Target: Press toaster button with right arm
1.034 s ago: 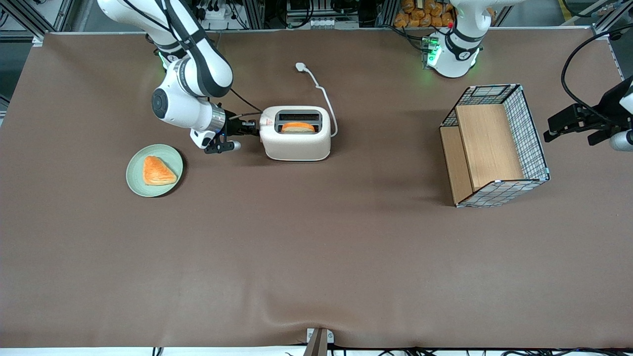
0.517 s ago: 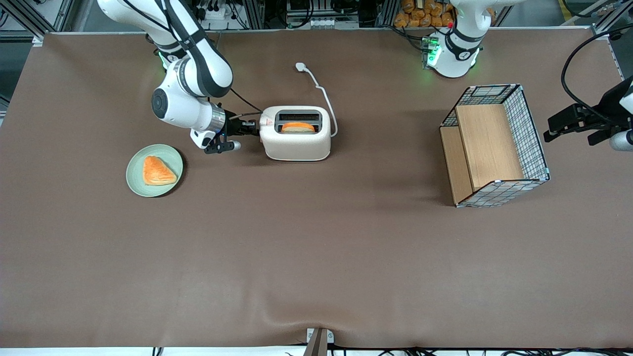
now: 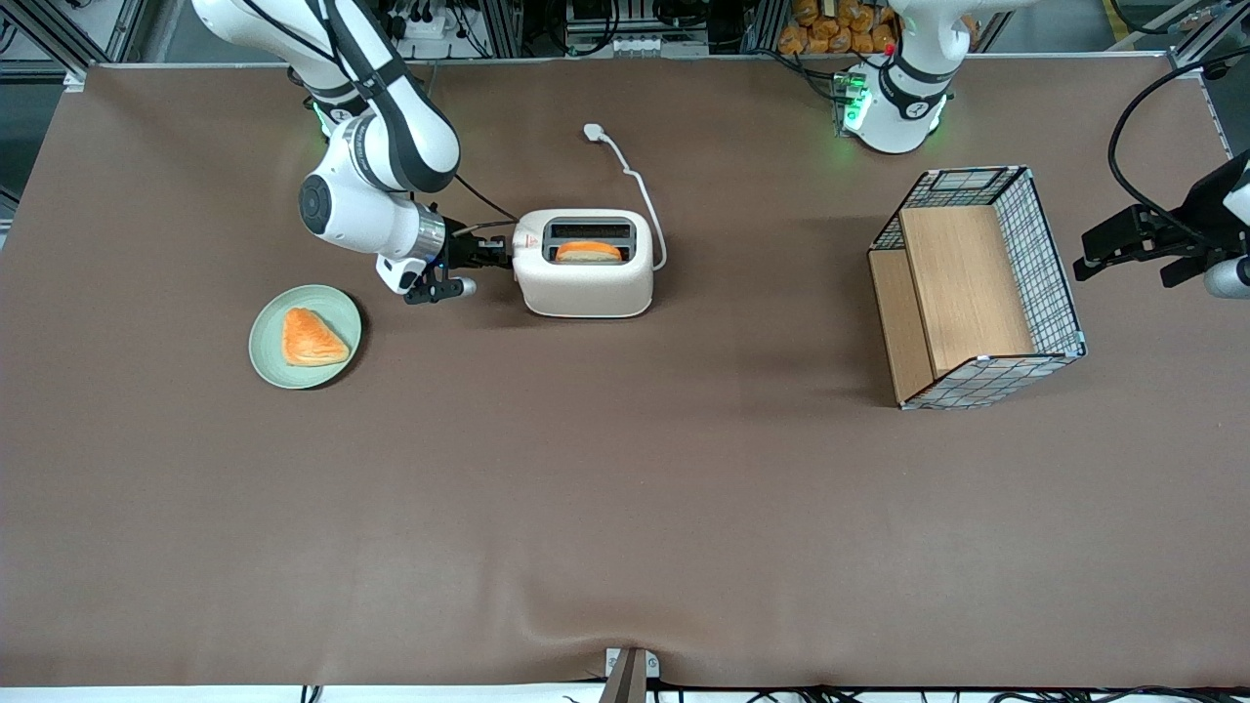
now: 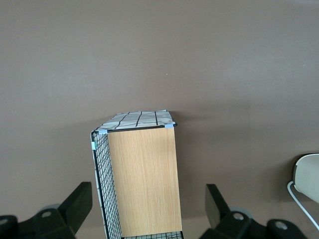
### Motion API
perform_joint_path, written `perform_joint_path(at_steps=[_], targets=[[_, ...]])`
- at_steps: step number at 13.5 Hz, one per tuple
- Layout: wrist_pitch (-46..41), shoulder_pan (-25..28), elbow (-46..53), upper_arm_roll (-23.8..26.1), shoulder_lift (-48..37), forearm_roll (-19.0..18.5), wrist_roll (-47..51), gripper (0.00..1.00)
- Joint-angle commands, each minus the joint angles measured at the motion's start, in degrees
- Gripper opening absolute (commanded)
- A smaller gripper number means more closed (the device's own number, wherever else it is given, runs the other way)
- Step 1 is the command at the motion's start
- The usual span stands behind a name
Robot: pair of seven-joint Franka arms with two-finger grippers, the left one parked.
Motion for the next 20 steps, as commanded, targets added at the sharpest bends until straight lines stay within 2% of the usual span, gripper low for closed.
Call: perform_joint_path(at_steps=[1, 7, 9, 12, 15, 17, 18, 20], targets=[[4.22, 0.6, 0.04, 0.23, 2.08, 3.13, -6.91, 0.0], [3.07, -0.99, -0.05, 0.14, 1.64, 2.43, -7.52, 0.0], [0.89, -2.21, -0.05, 0.05, 0.85, 1.12, -7.44, 0.0], [-5.25, -7.21, 0.04, 0.05, -1.35, -5.28, -7.35, 0.0], [-7.82, -10.82, 0.65, -0.39, -3.02, -14.24, -6.74, 0.0], [-14.64, -13.54, 4.06, -1.7, -2.67, -17.69, -4.98, 0.78], [-17.55, -14.77, 5.99, -1.88, -2.85, -19.61, -4.63, 1.0], [-22.04, -17.15, 10.38, -2.15, -2.94, -24.96, -1.83, 1.0]])
